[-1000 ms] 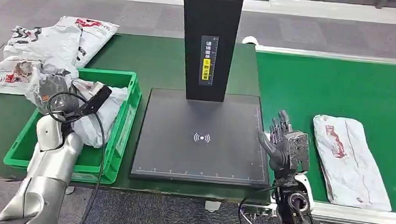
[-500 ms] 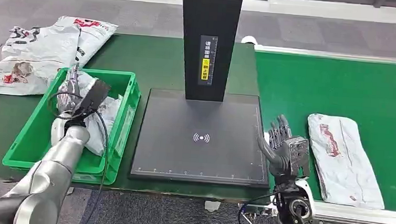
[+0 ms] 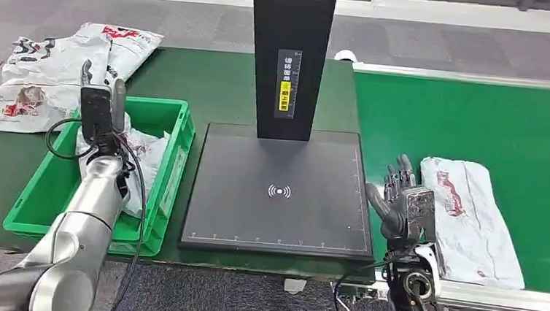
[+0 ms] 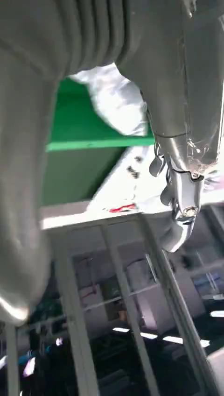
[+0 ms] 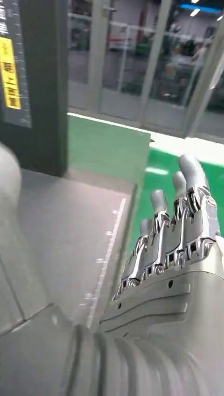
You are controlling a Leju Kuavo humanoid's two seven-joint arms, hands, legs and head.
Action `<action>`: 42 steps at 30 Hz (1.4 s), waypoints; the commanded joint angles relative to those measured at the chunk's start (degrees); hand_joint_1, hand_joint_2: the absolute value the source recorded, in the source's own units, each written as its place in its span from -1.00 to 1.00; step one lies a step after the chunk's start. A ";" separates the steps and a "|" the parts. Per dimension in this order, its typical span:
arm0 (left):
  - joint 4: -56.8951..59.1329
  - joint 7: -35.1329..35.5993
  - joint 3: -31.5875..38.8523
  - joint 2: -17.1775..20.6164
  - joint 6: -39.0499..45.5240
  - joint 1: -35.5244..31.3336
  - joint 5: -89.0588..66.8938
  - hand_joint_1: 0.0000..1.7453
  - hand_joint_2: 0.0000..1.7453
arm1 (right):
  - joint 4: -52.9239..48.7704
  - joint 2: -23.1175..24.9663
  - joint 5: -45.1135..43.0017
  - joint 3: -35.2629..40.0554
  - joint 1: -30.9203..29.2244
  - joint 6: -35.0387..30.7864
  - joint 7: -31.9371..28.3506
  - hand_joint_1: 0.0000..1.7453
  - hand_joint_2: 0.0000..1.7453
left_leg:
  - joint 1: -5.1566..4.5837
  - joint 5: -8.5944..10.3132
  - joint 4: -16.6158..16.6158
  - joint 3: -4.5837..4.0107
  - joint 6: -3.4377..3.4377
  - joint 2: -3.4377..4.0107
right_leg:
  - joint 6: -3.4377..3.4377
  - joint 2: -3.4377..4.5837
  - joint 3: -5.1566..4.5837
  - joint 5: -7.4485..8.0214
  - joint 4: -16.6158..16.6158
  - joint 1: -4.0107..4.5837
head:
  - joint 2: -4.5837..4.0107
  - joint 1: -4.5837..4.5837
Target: Moved the parcel from conveyor to table for the left to box.
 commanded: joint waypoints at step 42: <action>2.37 0.84 -32.59 -7.77 -11.05 10.44 7.47 -1.00 1.00 | 44.60 -9.44 53.83 -13.30 -11.14 -32.78 28.48 -1.00 1.00 | -0.16 -0.10 -0.10 0.22 0.20 0.05 | 0.15 0.02 0.26 0.02 -0.21 -0.15 | 0.00 0.00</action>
